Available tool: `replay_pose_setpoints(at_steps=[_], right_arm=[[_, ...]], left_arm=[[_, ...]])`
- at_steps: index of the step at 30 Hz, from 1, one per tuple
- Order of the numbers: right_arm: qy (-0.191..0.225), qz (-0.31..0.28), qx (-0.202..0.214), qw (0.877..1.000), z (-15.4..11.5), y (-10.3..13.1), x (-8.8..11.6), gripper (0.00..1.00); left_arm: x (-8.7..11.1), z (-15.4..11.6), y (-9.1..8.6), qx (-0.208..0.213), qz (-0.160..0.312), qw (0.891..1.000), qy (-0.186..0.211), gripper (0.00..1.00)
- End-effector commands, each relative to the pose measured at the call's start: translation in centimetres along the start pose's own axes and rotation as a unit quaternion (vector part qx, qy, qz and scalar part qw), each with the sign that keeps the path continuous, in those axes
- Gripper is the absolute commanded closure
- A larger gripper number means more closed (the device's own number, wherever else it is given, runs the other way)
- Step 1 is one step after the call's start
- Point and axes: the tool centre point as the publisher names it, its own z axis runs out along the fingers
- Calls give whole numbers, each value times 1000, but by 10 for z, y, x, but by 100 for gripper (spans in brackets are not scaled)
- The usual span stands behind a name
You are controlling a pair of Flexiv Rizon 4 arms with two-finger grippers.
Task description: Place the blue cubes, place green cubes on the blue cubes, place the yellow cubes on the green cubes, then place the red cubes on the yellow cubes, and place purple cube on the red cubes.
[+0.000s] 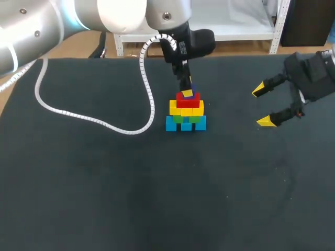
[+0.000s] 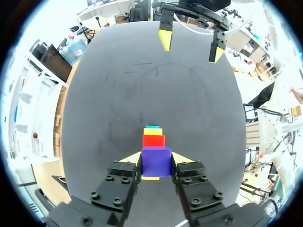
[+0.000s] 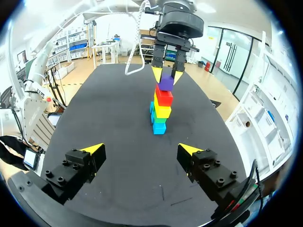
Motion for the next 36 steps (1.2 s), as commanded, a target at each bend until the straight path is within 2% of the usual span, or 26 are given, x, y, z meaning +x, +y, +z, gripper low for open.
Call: replay_pose_setpoints(at_steps=[1, 29, 30, 32, 36], right_arm=[[-2, -1, 0, 1000, 1, -1, 1, 0], [-2, -1, 0, 1000, 1, -1, 1, 0], [-2, -1, 0, 1000, 1, -1, 1, 0], [-2, -1, 0, 1000, 1, -1, 1, 0], [-2, -1, 0, 1000, 1, -1, 1, 0]], left_arm=[[0, 0, 0, 1, 1, 1000, 1, 100], [0, 2, -1, 3, -6, 1000, 0, 100], [1, 2, -1, 3, -6, 1000, 0, 97], [1, 2, -1, 2, -6, 1000, 0, 85], [1, 2, -1, 2, -6, 1000, 0, 77]])
